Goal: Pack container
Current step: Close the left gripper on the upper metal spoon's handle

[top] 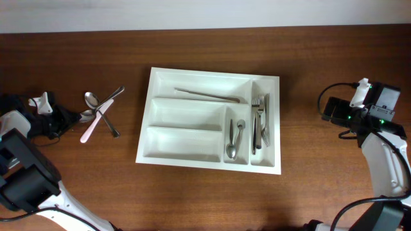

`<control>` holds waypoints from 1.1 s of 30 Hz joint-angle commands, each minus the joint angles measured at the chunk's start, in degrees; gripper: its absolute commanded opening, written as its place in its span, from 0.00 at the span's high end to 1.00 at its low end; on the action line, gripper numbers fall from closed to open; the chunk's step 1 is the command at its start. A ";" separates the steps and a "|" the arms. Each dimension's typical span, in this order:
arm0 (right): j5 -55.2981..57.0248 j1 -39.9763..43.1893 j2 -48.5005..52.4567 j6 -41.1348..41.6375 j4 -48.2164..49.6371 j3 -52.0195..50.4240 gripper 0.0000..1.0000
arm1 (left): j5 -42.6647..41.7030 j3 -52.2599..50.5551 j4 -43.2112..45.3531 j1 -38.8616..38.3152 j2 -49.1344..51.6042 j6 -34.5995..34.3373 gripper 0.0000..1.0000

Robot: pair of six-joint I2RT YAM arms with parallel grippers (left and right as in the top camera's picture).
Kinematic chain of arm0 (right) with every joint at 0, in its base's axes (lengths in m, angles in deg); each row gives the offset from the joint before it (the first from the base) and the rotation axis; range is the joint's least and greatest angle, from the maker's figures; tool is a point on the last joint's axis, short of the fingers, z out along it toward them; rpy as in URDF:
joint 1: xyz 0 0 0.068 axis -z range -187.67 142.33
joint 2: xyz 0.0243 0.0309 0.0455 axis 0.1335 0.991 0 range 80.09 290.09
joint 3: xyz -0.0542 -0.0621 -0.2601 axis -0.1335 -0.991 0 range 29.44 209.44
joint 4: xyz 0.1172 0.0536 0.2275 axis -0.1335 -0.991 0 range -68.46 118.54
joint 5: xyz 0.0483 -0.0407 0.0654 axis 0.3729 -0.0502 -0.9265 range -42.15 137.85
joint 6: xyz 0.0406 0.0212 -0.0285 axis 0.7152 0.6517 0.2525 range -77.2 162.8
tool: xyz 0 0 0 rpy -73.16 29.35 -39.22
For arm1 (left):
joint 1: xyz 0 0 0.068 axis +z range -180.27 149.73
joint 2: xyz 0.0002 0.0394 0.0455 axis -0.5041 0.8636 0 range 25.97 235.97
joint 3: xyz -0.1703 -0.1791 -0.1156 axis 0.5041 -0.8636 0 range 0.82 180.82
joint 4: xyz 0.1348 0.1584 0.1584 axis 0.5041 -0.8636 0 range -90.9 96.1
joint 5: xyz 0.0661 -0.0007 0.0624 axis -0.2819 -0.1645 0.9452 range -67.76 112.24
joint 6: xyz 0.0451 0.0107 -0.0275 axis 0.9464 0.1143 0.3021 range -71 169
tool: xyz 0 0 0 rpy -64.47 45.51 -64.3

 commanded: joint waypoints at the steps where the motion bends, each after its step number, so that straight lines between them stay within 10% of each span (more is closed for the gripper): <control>1: -0.28 0.31 0.31 -0.35 -0.02 0.66 0.01 | 0.00 -0.39 -1.07 0.17 0.74 0.31 0.78; 33: -0.28 0.31 0.31 -0.35 -0.02 0.66 0.01 | -2.58 -0.92 2.34 -2.16 2.54 0.33 0.80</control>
